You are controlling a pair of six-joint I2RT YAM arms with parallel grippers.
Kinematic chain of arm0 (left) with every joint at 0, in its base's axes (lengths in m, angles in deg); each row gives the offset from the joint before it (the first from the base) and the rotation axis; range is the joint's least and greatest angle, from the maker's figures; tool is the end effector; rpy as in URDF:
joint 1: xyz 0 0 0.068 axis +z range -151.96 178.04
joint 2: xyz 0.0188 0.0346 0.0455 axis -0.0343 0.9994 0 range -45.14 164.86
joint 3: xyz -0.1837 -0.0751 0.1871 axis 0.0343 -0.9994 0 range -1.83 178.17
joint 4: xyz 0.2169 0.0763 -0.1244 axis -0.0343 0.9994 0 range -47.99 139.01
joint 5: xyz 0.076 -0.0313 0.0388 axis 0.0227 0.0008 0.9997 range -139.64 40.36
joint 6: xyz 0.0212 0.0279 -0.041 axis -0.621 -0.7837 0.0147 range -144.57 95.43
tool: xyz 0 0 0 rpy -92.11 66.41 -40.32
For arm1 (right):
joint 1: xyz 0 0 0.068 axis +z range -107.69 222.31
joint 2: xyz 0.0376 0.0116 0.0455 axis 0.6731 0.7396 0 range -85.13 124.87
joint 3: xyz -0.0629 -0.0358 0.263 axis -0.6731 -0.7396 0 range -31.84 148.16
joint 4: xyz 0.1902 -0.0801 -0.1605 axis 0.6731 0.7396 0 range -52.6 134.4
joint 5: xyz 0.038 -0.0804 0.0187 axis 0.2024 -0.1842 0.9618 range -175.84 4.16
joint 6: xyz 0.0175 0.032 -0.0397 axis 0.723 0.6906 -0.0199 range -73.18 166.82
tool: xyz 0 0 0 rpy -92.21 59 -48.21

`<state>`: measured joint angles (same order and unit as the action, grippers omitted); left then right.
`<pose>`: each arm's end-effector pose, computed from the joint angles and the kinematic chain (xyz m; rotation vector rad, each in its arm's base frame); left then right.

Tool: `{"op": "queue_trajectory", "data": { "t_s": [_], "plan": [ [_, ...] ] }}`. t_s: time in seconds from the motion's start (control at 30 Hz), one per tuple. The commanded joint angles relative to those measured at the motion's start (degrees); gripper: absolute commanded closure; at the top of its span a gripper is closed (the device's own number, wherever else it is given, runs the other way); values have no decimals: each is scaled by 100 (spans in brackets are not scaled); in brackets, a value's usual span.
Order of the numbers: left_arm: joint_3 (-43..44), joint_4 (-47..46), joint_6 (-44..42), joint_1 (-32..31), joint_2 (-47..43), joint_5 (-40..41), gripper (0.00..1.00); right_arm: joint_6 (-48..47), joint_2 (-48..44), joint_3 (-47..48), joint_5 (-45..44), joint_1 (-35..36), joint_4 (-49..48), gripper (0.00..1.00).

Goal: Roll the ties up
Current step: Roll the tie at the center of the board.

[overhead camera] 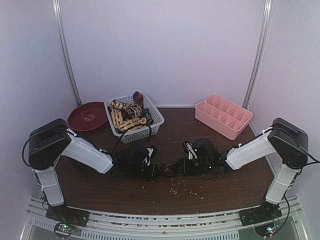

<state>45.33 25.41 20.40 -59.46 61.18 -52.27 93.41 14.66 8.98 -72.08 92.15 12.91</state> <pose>0.1878 -0.2976 0.1131 0.2991 2.4933 -0.8962 0.2077 0.2592 0.1332 -0.2222 2.4127 1.1434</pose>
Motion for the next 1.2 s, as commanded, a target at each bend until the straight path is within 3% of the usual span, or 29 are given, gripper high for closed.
{"op": "queue_trajectory", "data": {
  "t_s": [0.0,0.17,0.3,0.43,0.57,0.67,0.83,1.0,1.17],
  "plan": [
    [-165,187,-8,185,-513,235,100,-106,-27,177,-143,-2,180,69],
    [-142,-150,-10,346,-638,-129,96,-164,181,352,-99,-4,179,77],
    [42,-528,-258,391,-500,-523,81,-221,245,361,-66,-8,183,79],
    [249,-746,-773,475,-237,-843,71,-313,229,381,-101,-4,285,79],
    [86,-1313,-1120,828,-46,-1652,59,-355,200,410,-121,-9,370,78],
    [48,-1630,-1268,944,112,-2191,56,-352,199,414,-120,-8,344,78],
    [444,-1315,-1657,943,523,-2511,53,-335,218,432,-85,-18,290,78],
    [617,-1400,-1803,944,804,-2599,54,-358,185,479,-119,-17,337,76],
    [726,-1235,-1858,945,927,-2826,85,-387,141,484,-228,-20,391,75]
  ]
}}
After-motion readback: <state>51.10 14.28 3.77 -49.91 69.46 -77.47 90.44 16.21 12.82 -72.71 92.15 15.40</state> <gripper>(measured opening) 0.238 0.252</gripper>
